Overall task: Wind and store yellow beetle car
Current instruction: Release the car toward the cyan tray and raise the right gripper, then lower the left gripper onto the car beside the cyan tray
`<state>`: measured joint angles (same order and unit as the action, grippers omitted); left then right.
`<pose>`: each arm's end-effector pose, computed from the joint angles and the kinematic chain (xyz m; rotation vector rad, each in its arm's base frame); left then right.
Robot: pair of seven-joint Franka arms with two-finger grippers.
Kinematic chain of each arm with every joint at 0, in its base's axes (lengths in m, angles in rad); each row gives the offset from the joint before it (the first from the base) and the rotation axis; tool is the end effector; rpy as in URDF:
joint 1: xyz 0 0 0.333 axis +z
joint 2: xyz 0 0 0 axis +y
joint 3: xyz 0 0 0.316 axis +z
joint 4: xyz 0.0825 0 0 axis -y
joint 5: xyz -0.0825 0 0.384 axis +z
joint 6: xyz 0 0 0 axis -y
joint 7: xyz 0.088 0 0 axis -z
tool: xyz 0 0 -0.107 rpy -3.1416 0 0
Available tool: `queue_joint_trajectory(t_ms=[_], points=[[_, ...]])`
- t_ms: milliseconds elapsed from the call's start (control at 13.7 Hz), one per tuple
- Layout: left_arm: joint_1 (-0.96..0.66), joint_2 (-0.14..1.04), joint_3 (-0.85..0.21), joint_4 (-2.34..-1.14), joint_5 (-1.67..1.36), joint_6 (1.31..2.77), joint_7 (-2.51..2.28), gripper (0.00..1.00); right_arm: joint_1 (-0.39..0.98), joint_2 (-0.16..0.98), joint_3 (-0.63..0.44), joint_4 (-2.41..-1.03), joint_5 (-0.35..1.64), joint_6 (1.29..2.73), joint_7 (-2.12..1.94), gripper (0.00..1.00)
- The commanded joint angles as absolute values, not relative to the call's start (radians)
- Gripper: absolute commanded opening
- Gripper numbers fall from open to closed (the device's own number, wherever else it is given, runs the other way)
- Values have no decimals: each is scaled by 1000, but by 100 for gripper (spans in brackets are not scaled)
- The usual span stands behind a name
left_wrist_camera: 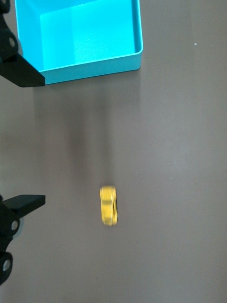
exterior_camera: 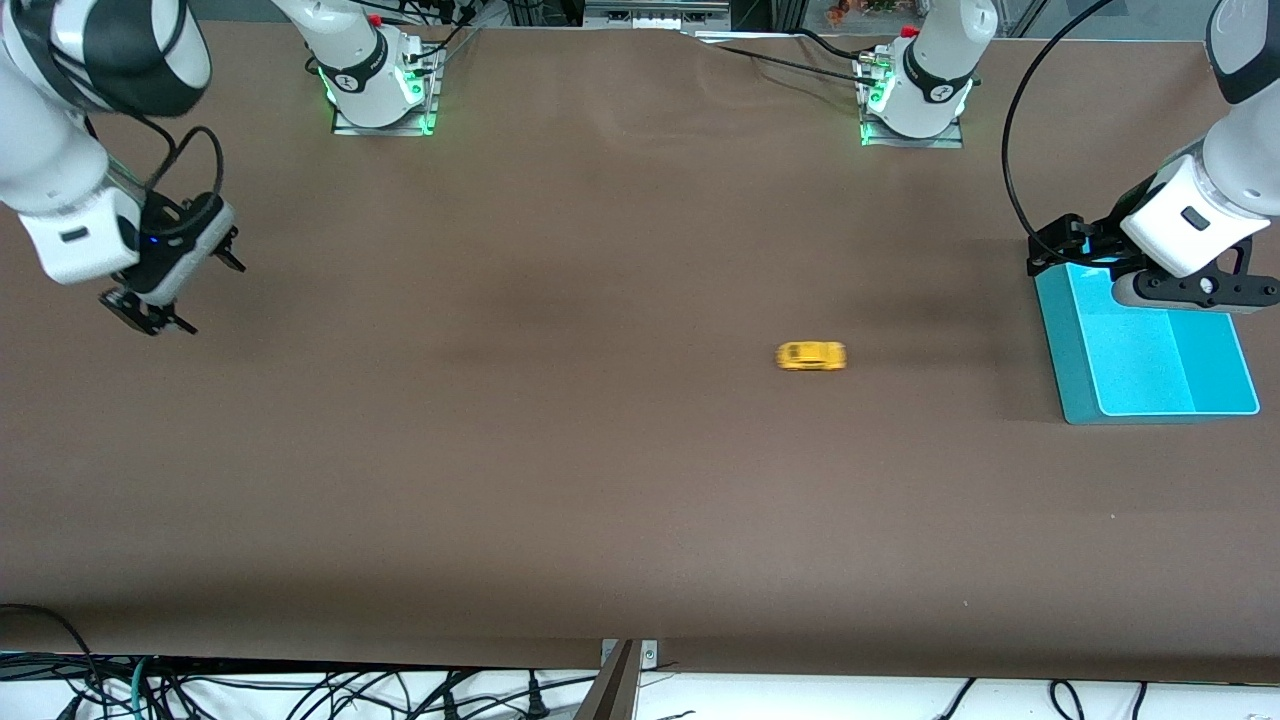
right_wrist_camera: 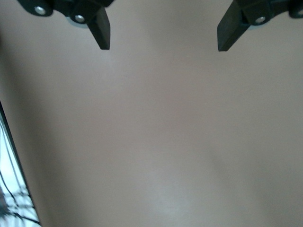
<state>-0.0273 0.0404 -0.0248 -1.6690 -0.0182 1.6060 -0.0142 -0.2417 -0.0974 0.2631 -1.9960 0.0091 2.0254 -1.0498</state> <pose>0.5625 -0.0310 0.5586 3.1212 -0.0567 -0.1624 0.5427 0.0161 0.5131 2.6360 1.5588 0.1521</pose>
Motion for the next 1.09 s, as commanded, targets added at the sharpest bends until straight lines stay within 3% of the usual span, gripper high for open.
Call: queue_joint_trajectory(t_ms=[0, 509, 1019], points=[[-20, 54, -25, -1635, -23, 1578, 12, 100, -250, -109, 246, -1964, 8, 1958, -806, 100], [-6, 69, -23, -1660, -25, 1578, 390, 100, -235, -137, 215, -1915, 17, 1853, -408, 100], [21, 57, -23, -1842, -23, 1689, 848, 100, -226, -140, 201, -1910, 46, 1816, -278, 100]])
